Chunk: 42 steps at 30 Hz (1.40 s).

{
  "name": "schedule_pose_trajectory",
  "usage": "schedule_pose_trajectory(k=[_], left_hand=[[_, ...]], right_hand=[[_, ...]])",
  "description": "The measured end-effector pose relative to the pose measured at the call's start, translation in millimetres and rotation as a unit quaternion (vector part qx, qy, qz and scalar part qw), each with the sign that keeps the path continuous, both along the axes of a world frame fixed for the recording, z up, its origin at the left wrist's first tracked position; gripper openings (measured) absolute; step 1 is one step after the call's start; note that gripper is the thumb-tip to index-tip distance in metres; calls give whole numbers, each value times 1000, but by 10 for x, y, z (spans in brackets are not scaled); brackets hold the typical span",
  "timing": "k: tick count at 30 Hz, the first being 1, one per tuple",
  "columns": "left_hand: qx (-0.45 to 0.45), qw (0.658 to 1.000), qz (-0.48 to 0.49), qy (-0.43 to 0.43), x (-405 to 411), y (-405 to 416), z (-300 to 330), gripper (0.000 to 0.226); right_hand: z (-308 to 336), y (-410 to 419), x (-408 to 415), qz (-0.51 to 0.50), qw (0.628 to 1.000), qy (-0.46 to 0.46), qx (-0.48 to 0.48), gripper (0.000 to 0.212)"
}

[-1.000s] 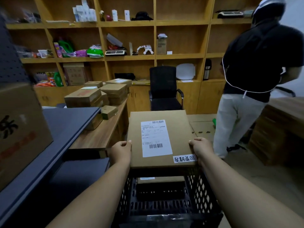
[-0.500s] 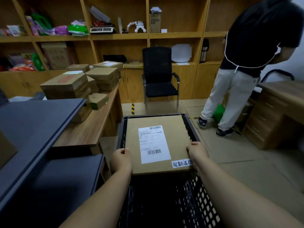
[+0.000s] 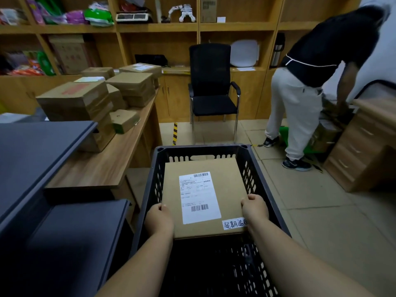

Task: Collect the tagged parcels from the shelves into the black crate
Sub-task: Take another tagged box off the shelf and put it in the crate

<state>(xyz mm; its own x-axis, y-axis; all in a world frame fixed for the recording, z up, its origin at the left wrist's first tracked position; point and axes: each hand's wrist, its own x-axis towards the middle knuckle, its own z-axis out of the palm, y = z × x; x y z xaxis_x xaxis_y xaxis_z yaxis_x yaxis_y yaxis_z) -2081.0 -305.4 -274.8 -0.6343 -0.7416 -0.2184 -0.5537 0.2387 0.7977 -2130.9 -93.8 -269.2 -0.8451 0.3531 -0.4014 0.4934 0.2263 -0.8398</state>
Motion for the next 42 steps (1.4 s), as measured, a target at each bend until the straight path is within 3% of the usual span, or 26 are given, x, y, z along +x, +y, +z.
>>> schedule_pose_trajectory(k=[9,23,31,39,42], left_hand=[[37,999,22,-16,-234,72,-372,24],[24,999,21,-35,-511,-39,-665,26],[19,999,14,-38,-519,-52,-663,27],[16,997,-34,-60,-475,-20,-455,42],[-19,996,-67,-51,-436,13,-281,42]], right_hand=[[-427,44,-213,-5,998,-37,47,30],[-733,-53,-533,-5,998,-49,38,26],[-718,-55,-545,-6,998,-47,47,26],[-481,-66,-451,74,992,-39,98,49],[-315,-114,-383,104,987,-1,127,44]])
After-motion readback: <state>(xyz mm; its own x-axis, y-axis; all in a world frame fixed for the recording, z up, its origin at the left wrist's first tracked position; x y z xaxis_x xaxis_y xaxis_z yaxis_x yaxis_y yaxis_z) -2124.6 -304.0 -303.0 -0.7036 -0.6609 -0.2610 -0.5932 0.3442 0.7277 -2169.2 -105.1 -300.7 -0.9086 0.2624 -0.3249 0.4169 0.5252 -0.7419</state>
